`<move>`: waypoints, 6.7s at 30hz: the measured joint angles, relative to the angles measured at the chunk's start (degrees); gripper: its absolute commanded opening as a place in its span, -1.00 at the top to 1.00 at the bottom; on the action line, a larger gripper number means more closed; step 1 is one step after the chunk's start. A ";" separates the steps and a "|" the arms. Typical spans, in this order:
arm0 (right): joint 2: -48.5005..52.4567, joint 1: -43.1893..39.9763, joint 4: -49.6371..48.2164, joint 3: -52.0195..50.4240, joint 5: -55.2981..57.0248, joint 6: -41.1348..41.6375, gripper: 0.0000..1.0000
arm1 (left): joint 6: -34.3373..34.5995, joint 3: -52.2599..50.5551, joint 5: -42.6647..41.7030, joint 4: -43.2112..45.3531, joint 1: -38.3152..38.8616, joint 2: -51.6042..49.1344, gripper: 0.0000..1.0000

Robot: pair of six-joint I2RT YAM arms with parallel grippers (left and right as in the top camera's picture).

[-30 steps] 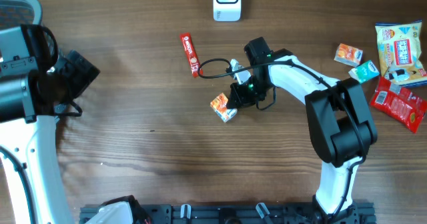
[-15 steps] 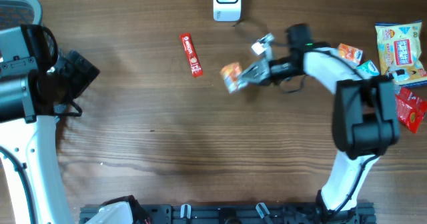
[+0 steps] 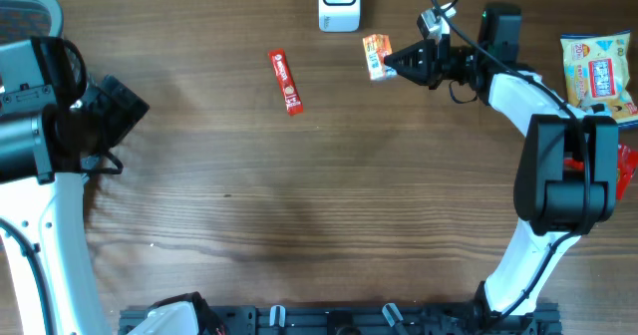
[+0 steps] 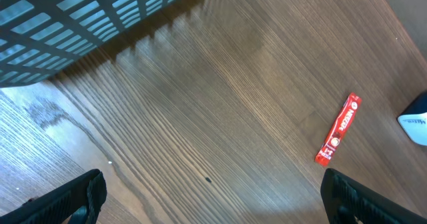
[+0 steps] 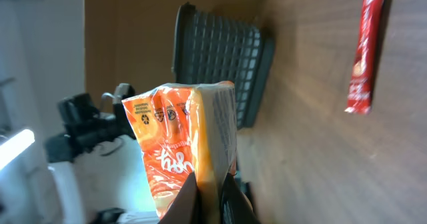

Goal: Scan the item barcode

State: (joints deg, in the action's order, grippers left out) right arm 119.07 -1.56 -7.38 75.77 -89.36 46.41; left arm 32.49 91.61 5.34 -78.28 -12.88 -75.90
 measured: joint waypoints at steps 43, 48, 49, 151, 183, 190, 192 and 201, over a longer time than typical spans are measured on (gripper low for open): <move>0.11 0.28 -28.85 -0.26 6.25 23.45 0.90 | 0.00 0.00 0.00 -0.02 0.00 0.00 -1.00; 0.11 0.87 -37.20 -0.20 12.63 27.74 0.91 | 0.00 0.00 0.00 0.00 0.00 0.00 -1.00; 0.11 0.94 -35.52 -0.20 14.27 27.23 0.90 | 0.00 0.00 0.00 0.00 0.00 0.00 -1.00; 10.43 -7.02 14.16 15.45 147.88 -69.77 -0.99 | 0.00 0.00 0.02 -0.02 0.00 0.00 -1.00; -7.54 13.66 30.86 17.70 58.23 -38.23 -0.83 | 0.00 0.00 0.02 0.00 0.00 0.00 -1.00; -3.82 28.15 26.10 15.67 70.71 -37.73 -0.97 | 0.00 0.00 0.02 0.00 0.00 0.00 -1.00; -1.27 32.09 25.07 15.43 75.28 -37.62 -0.97 | 0.00 0.00 0.00 0.00 0.00 0.00 -1.00; 6.34 40.46 22.05 14.73 90.97 -37.57 -0.83 | 0.00 0.00 0.02 0.00 0.00 0.00 -1.00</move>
State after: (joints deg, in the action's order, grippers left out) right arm 125.40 38.89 14.68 90.50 1.61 8.84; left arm 32.49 91.61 5.37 -78.28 -12.88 -75.90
